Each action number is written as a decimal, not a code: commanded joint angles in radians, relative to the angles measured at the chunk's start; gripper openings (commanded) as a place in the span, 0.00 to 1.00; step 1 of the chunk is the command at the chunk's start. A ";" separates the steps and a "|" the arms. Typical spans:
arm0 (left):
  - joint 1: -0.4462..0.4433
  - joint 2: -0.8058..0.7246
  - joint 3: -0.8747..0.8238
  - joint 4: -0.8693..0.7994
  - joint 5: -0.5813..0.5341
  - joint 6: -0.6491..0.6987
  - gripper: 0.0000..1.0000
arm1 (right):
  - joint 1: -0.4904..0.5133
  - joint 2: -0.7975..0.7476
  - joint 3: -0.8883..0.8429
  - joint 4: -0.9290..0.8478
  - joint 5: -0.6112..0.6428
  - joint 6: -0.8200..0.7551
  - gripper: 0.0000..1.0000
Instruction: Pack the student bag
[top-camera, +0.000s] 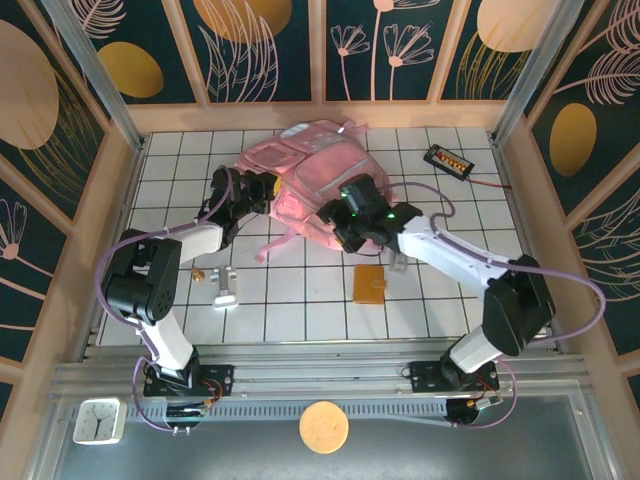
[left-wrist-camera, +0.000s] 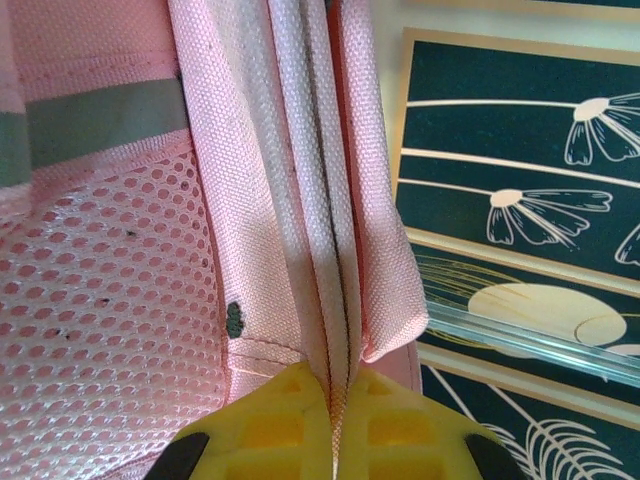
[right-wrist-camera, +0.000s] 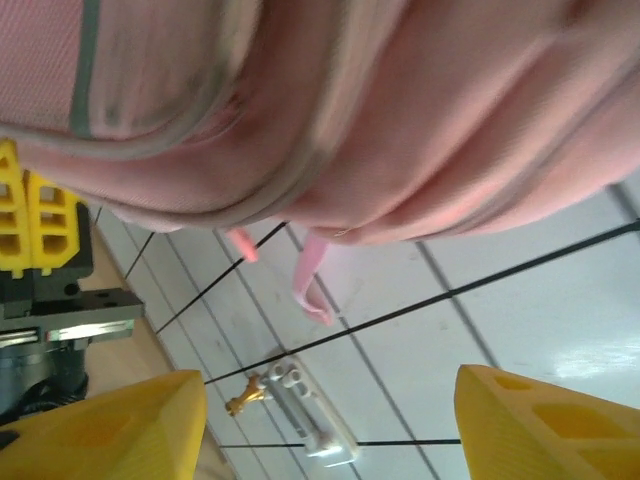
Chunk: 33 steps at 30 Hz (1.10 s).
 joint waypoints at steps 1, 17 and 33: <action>-0.003 -0.062 0.046 0.155 -0.014 -0.115 0.00 | 0.052 0.095 0.156 0.014 0.072 0.007 0.65; -0.004 -0.078 0.004 0.177 -0.026 -0.130 0.00 | 0.054 0.298 0.371 -0.171 0.150 -0.073 0.47; -0.004 -0.082 -0.004 0.178 -0.029 -0.130 0.00 | 0.037 0.393 0.427 -0.200 0.194 -0.094 0.35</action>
